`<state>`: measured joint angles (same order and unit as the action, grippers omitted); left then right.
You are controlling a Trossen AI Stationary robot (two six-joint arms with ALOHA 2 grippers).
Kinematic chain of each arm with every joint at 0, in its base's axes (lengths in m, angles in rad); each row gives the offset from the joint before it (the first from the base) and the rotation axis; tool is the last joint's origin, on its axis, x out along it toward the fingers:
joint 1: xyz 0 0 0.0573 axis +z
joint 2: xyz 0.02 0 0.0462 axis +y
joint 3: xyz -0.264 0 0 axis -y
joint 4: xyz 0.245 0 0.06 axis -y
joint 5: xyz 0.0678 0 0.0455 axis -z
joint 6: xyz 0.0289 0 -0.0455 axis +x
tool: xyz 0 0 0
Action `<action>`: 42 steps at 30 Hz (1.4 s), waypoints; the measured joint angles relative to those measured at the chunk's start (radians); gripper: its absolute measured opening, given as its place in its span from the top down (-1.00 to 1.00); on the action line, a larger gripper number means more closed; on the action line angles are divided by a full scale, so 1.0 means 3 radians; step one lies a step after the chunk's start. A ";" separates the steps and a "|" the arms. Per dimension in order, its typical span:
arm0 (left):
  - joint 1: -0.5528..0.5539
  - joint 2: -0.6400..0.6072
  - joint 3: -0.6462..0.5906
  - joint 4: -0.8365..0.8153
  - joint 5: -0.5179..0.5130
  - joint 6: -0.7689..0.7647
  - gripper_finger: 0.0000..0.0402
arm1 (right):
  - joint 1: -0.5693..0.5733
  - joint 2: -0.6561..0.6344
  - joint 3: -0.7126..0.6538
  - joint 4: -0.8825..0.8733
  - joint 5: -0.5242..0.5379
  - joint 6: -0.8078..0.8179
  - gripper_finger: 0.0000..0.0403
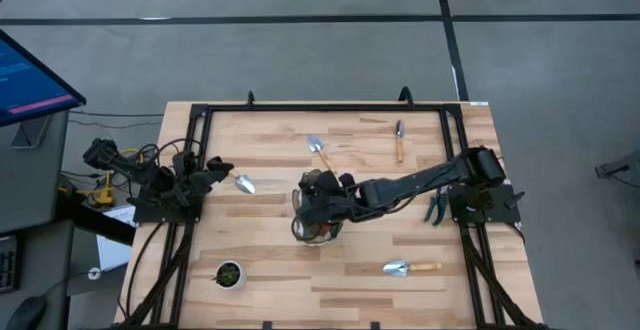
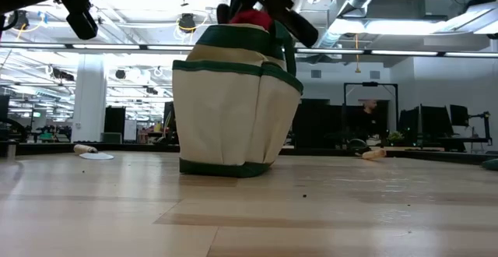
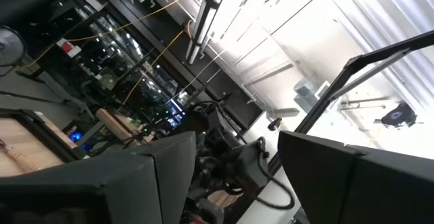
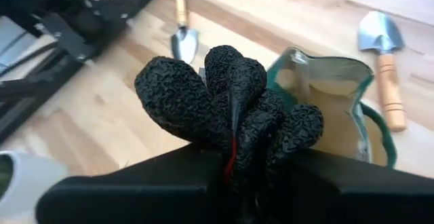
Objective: Pick & Place Garden tools in Gardening bag
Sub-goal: Put the red gloves into the green bag, then adjust the green bag
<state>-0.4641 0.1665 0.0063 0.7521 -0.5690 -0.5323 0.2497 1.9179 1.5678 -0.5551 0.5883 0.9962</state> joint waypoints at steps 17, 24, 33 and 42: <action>0.0000 0.0000 0.0000 0.0049 0.0001 -0.0001 0.00 | 0.0048 -0.0076 0.0007 -0.0183 -0.0037 -0.0112 0.27; 0.0000 0.0000 0.0000 0.0053 0.0008 -0.0001 0.00 | 0.0061 -0.0144 0.0011 -0.0238 -0.0065 -0.0116 -0.18; 0.0000 0.0000 0.0000 0.0064 0.0214 -0.0003 0.00 | 0.0062 -0.0360 0.0012 -0.0425 -0.0376 -0.0125 -0.29; 0.0000 0.0000 0.0000 0.0101 0.0233 -0.0003 0.00 | -0.0025 -0.1093 0.0011 -0.1793 -0.0481 -0.0274 -0.29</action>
<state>-0.4641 0.1665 0.0063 0.7823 -0.4989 -0.5331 0.2422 1.5901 1.5711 -1.0930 0.4441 0.9139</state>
